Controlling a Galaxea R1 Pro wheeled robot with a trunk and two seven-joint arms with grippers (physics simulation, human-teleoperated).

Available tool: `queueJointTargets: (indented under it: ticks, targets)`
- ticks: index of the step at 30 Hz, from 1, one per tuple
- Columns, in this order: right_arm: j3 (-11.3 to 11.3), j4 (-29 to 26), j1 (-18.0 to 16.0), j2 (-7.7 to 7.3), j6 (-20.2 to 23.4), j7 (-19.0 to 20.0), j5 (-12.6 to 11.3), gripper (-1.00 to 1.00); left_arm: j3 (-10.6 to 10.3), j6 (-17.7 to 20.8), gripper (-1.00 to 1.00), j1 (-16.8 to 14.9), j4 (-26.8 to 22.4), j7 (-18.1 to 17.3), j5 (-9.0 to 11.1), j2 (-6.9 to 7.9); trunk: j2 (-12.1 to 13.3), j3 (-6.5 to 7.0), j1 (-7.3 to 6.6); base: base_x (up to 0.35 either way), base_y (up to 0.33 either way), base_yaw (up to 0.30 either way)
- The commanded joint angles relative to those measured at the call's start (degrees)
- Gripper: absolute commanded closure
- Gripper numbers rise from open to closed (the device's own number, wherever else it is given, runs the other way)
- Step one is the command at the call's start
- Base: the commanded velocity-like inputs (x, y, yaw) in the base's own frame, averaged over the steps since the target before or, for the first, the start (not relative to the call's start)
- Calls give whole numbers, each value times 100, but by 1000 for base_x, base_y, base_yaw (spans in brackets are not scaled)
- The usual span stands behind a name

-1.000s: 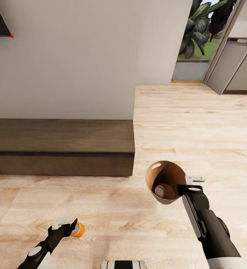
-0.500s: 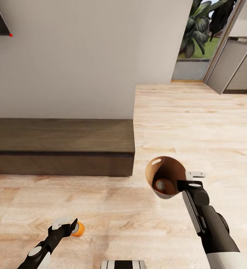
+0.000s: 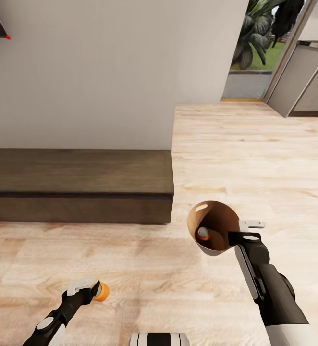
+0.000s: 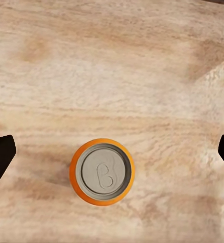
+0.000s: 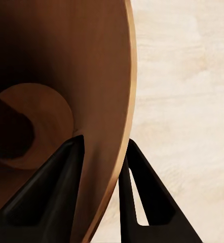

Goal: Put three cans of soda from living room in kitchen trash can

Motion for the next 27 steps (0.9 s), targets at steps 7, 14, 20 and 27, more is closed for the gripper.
queueJointTargets:
  ticks: [7, 14, 20, 27]
  targets:
    - [0, -114, -16, 0, -2, 10, 47, 100, 0, -1, -100, 1, -3, 0, -1, 0, 0, -63, -1, 0, 0, 0]
    - [0, -158, -20, 3, -4, 10, 44, 100, 0, 0, -100, 1, 0, 0, -1, 1, 0, -127, -1, 0, 0, 0]
    - [0, -162, -20, 3, -3, 10, 42, 100, 0, -1, -100, 1, -3, 0, 1, 2, 0, -175, -1, 0, 0, 0]
    - [0, -163, -20, 3, -6, 10, 43, 100, 0, -4, -100, 0, -4, 0, 1, 1, 0, -188, -1, 0, 0, 0]
